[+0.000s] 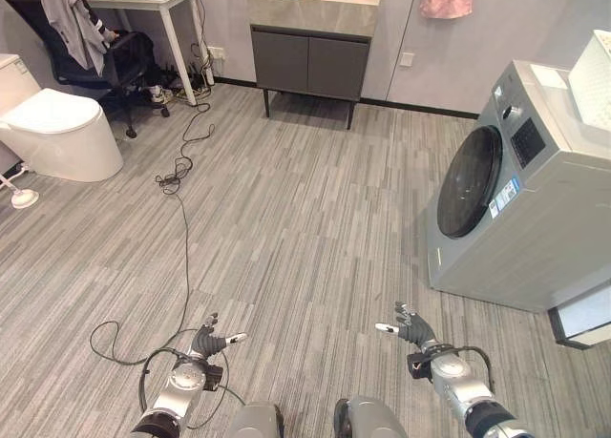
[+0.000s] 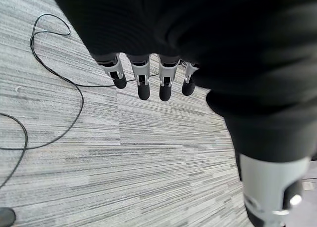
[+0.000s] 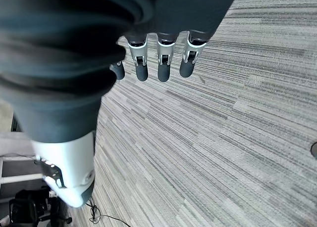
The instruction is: Put brush and paste in cup on sink, flatten towel.
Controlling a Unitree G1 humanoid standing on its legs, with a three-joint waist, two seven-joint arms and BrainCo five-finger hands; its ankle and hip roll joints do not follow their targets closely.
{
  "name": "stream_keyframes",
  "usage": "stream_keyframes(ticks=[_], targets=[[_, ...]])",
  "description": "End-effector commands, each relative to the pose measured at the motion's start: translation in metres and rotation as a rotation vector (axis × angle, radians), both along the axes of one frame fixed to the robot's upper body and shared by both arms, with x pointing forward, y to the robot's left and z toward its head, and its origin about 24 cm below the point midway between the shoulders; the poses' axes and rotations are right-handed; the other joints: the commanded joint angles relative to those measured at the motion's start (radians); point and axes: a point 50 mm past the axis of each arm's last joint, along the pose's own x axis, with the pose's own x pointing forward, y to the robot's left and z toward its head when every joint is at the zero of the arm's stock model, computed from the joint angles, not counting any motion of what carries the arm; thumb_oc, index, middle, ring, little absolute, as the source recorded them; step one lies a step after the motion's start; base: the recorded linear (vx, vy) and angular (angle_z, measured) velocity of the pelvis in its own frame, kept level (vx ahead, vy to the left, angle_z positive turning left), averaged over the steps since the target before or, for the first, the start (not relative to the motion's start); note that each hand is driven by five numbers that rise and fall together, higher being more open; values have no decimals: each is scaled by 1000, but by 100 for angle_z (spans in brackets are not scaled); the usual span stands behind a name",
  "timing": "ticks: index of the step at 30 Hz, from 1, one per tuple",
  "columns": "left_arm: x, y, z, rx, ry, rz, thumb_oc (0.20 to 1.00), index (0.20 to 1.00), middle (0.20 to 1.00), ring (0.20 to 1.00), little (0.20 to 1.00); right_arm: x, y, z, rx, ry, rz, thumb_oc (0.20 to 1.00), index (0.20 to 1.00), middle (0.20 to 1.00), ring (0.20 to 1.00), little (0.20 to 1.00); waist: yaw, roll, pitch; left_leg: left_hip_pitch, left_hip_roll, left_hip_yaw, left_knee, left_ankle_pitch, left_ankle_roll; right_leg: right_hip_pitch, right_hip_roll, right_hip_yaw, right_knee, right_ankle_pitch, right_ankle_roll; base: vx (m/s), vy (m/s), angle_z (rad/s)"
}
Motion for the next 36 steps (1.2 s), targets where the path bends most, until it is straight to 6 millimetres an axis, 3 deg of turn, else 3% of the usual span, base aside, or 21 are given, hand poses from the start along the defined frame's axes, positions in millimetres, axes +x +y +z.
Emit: stream_keyframes(ticks=[1, 8, 17, 27, 30, 31, 32, 33, 36], targets=[[12, 5, 16, -28, -118, 49, 1000, 1000, 1000, 1000, 1000, 12, 6, 12, 82, -105, -67, 1000, 1000, 1000, 1000, 1000, -1, -6, -22, -8, -3, 23, 72, 1, -2, 83, -3, 39, -62, 25, 42, 0, 0, 0], [17, 3, 22, -17, -145, 12, 1000, 1000, 1000, 1000, 1000, 11, 15, 8, 148, -87, -93, 1000, 1000, 1000, 1000, 1000, 11, -10, -15, 7, -14, 40, 60, 1, 10, 106, -16, 51, -110, 51, 59, 46, 86, -1], [8, -8, 14, -56, -106, -24, 1000, 1000, 1000, 1000, 1000, 3, 32, -5, 243, -10, -112, 1000, 1000, 1000, 1000, 1000, 26, 1, -43, 12, -39, 75, 35, 12, 14, 110, -43, 101, -189, 98, 83, 53, 137, -7], [2, -6, 11, -33, -89, -44, 1000, 1000, 1000, 1000, 1000, 1, 22, -7, 191, 3, -123, 1000, 1000, 1000, 1000, 1000, 32, -10, -64, 22, -63, 97, 5, 20, 25, 124, -70, 137, -259, 158, 111, 52, 113, -8], [2, -6, 12, -23, -89, -54, 1000, 1000, 1000, 1000, 1000, -3, 18, -9, 183, 15, -140, 1000, 1000, 1000, 1000, 1000, 30, -13, -72, 38, -77, 94, -25, 28, 35, 127, -83, 147, -265, 191, 119, 64, 116, -8], [1, -6, 12, -16, -83, -64, 1000, 1000, 1000, 1000, 1000, -5, 15, -10, 181, 19, -149, 1000, 1000, 1000, 1000, 1000, 26, -16, -74, 52, -93, 84, -56, 32, 52, 102, -94, 165, -221, 254, 118, 59, 126, 1], [1, -6, 12, -16, -83, -64, 1000, 1000, 1000, 1000, 1000, -5, 15, -10, 181, 19, -149, 1000, 1000, 1000, 1000, 1000, 26, -16, -74, 52, -93, 84, -56, 32, 52, 102, -94, 165, -221, 254, 118, 28, 108, 6], [1, -6, 13, -13, -87, -68, 1000, 1000, 1000, 1000, 1000, -5, 14, -9, 180, 15, -148, 1000, 1000, 1000, 1000, 1000, 22, -18, -69, 56, -97, 86, -68, 36, 60, 83, -99, 177, -194, 300, 112, -6, 74, 19], [3, -4, 17, 7, -102, -91, 1000, 1000, 1000, 1000, 1000, -2, 13, -6, 170, -4, -142, 1000, 1000, 1000, 1000, 1000, 14, -13, -47, 81, -90, 82, -143, 65, 72, 26, -65, 176, -111, 327, 108, 18, 109, 7]])
